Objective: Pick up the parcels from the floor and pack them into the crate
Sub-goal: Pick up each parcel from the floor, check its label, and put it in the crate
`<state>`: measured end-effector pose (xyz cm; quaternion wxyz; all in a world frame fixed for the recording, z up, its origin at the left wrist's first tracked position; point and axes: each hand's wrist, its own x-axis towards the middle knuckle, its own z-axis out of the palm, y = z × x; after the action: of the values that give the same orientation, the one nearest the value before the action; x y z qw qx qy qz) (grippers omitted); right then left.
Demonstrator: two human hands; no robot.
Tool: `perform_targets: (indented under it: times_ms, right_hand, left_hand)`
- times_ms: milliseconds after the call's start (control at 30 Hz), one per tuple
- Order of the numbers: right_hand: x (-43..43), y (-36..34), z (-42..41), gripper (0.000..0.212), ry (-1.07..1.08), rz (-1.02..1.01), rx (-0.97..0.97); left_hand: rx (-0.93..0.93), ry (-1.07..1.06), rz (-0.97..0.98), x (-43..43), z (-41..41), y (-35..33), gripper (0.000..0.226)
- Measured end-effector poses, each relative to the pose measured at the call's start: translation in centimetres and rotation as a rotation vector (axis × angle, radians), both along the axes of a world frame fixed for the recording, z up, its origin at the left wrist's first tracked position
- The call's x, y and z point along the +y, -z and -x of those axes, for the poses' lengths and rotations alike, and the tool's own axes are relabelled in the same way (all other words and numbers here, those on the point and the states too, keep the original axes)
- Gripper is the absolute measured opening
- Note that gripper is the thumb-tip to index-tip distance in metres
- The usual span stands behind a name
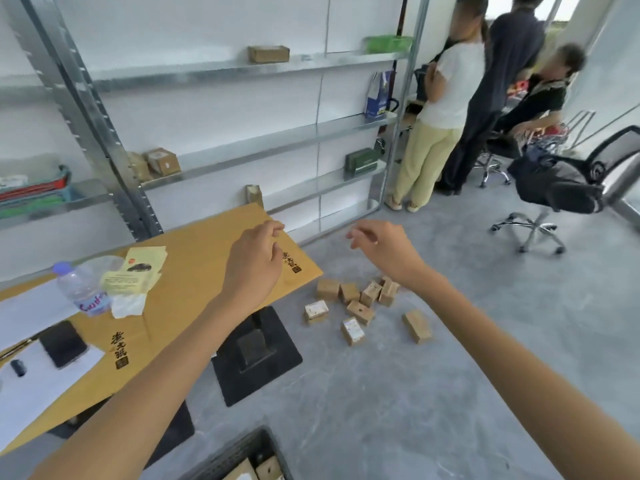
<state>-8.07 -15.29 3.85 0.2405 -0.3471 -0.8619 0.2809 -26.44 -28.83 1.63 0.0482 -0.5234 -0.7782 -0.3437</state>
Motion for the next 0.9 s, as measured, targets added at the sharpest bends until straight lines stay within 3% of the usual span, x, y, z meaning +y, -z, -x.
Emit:
perform_targets:
  times_ms: [467, 900]
  right_hand:
    - [20.6, 1.6, -16.7, 0.025, 0.118, 0.056, 0.002]
    - [31.7, 5.8, -18.1, 0.025, 0.177, 0.193, -0.006]
  left_hand:
    - [-0.001, 0.104, 0.038, 21.1, -13.4, 0.3, 0.033]
    - [-0.08, 0.119, 0.089, 32.8, -13.6, 3.3, 0.031]
